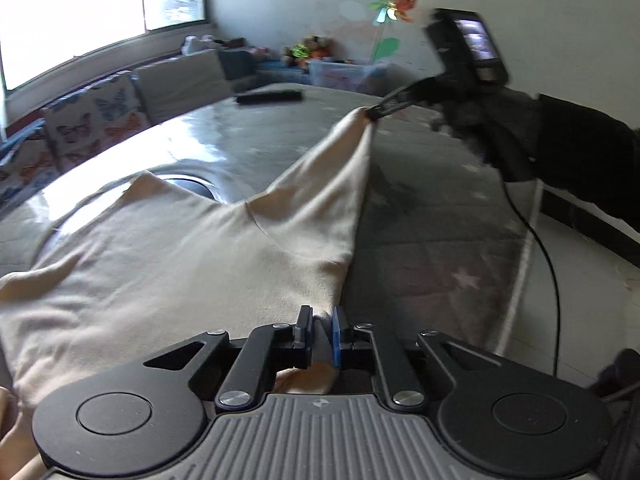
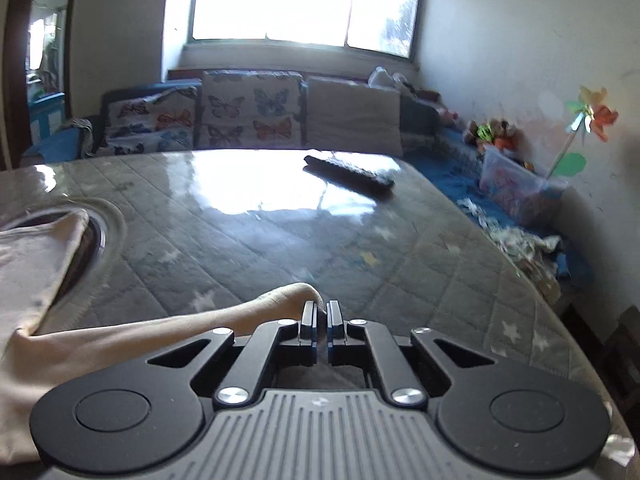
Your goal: Fold clothes
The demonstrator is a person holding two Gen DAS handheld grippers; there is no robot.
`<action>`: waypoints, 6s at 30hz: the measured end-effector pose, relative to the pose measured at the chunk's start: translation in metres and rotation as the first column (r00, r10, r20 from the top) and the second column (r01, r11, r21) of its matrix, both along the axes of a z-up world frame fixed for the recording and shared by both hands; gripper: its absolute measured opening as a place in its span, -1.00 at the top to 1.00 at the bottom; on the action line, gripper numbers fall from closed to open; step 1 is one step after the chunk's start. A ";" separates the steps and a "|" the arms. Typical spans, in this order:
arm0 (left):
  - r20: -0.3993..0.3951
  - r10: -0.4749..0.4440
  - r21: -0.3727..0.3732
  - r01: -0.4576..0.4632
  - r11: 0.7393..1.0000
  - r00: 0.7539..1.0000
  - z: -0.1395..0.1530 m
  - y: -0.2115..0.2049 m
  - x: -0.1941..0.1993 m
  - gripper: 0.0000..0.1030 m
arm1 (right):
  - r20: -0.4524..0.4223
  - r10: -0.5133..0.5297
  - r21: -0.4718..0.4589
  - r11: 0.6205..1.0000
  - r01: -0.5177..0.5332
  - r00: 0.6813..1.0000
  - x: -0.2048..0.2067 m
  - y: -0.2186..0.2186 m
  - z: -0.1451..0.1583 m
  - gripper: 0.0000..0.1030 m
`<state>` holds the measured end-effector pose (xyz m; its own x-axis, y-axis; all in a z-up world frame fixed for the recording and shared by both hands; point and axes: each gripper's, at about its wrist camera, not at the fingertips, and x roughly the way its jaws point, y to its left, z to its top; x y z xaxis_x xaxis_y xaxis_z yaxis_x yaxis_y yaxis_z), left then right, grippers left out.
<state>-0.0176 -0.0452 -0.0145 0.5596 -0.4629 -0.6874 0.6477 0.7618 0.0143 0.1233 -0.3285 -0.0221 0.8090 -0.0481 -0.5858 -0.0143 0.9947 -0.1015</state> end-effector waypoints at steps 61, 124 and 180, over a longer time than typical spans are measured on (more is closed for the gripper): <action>0.036 0.726 0.002 -0.727 0.687 0.686 -0.005 0.204 0.218 0.79 | -0.052 0.450 0.067 0.892 -0.446 0.892 0.132 0.211 -0.006 0.95; 0.086 0.242 -0.005 -0.242 0.970 0.966 -0.016 0.018 0.027 -0.01 | -0.090 0.340 0.138 0.935 -0.326 0.936 -0.045 0.057 0.015 0.19; 0.154 0.959 -0.012 -0.970 0.242 0.238 -0.011 0.293 -0.001 -0.06 | -0.066 0.151 0.095 0.985 -0.144 0.986 0.008 0.040 -0.017 -1.00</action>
<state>-0.0186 0.2474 -0.0256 0.6159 0.5253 -0.5872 -0.5858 0.8037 0.1044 0.1315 -0.2890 -0.0396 0.7587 0.1239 -0.6395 -0.1655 0.9862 -0.0052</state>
